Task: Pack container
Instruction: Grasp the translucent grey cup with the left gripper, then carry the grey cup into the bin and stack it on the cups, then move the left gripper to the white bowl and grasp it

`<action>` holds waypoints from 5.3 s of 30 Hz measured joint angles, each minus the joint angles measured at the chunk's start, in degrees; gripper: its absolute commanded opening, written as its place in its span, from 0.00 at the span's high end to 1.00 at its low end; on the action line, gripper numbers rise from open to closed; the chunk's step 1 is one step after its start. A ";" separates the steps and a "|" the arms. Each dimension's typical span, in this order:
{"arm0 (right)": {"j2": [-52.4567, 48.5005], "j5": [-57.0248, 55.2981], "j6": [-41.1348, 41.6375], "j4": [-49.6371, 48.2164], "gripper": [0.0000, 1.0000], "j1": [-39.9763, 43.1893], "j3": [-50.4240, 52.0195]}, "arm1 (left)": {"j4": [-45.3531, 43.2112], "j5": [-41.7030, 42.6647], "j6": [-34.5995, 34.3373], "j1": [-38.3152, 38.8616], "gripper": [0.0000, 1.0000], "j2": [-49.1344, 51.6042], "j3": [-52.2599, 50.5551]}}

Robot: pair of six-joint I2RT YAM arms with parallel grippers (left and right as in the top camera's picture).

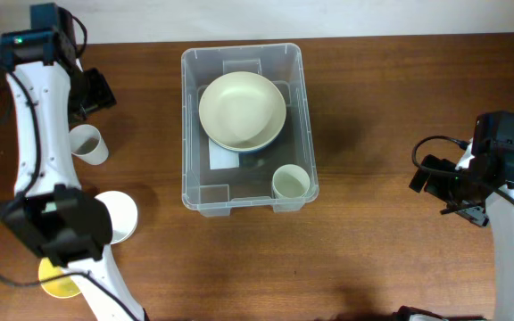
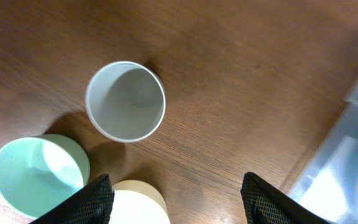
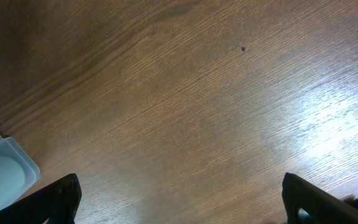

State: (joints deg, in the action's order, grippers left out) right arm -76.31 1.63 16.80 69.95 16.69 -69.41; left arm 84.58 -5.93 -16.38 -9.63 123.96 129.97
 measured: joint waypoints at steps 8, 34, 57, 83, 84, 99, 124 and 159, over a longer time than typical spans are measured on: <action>0.00 0.00 -0.31 -0.11 0.01 0.00 0.00 | -0.04 0.17 0.59 -0.11 0.32 9.79 0.00; 0.00 0.20 -0.59 -0.11 0.01 0.00 0.00 | 2.25 0.17 1.42 -2.01 0.99 17.81 0.87; 0.00 0.61 -0.59 -0.09 0.01 0.00 -0.02 | 4.72 6.43 -2.75 38.12 0.99 -6.51 12.02; 0.00 1.03 -0.55 0.33 0.01 0.00 -0.02 | -3.48 10.47 -9.05 55.74 0.99 -6.21 -8.31; 0.00 1.03 -0.57 0.31 0.01 0.00 -0.02 | -4.24 10.49 -9.07 55.74 0.99 -6.21 -9.38; 0.00 1.03 -0.59 0.33 0.01 0.00 -0.02 | -7.32 10.45 -9.81 55.56 0.26 -6.21 -13.22; 0.00 1.03 -0.57 0.09 0.01 0.00 -0.02 | -0.28 -9.31 -14.93 10.32 0.14 -40.81 -27.89; 0.00 1.05 -0.57 0.48 0.01 0.00 -0.04 | -31.58 1.27 -13.99 0.46 0.99 -16.63 -61.92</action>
State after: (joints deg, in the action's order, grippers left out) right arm -76.31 2.68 16.23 70.43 16.69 -69.45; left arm 52.99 -4.67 -30.37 -9.17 107.33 68.05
